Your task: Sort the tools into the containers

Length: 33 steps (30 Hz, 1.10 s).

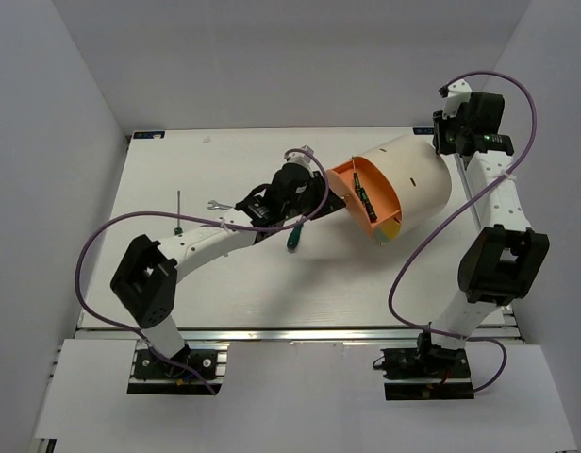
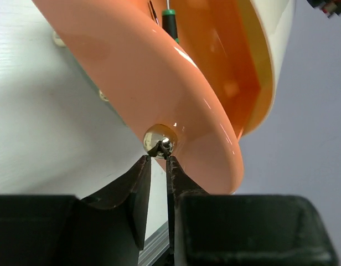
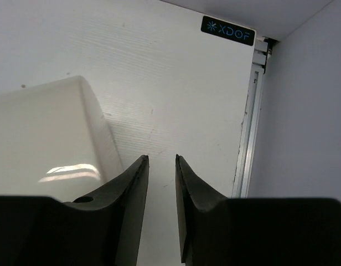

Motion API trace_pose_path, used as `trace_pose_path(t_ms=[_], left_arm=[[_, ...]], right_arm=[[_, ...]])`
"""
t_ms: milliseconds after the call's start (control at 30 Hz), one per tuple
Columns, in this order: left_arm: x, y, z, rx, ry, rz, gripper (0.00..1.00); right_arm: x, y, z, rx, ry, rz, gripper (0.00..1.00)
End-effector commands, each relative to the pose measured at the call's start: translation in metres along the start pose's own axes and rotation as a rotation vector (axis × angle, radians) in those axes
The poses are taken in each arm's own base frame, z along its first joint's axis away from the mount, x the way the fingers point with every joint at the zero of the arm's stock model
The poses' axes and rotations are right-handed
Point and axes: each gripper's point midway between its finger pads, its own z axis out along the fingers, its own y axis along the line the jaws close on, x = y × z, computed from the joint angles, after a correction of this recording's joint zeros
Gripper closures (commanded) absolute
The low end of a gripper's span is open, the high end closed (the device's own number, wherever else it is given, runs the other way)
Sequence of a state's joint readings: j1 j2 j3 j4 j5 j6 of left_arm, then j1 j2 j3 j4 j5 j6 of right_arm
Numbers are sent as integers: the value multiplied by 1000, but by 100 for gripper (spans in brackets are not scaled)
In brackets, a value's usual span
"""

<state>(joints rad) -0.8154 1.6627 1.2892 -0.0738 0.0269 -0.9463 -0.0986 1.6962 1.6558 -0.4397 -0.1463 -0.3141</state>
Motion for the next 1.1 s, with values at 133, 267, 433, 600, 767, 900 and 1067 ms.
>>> trace_pose_path(t_ms=[133, 267, 433, 600, 767, 900, 1067], left_arm=[[-4, -36, 27, 116, 36, 19, 72], [-5, -43, 40, 141, 52, 19, 71], [-3, -53, 58, 172, 81, 22, 70], [-1, -57, 74, 195, 99, 15, 69], [0, -61, 85, 212, 114, 9, 69], [-3, -63, 82, 206, 101, 12, 68], [-17, -49, 44, 120, 20, 27, 49]], right_arm=[[-5, -22, 10, 7, 11, -54, 67], [1, -1, 6, -124, 18, -66, 68], [11, 35, -7, -308, 17, -73, 68], [18, 42, -12, -333, 25, -63, 68], [24, 42, -13, -322, 39, -57, 69], [25, 39, -15, -295, 41, -48, 67], [16, 19, -22, -230, 7, -32, 56]])
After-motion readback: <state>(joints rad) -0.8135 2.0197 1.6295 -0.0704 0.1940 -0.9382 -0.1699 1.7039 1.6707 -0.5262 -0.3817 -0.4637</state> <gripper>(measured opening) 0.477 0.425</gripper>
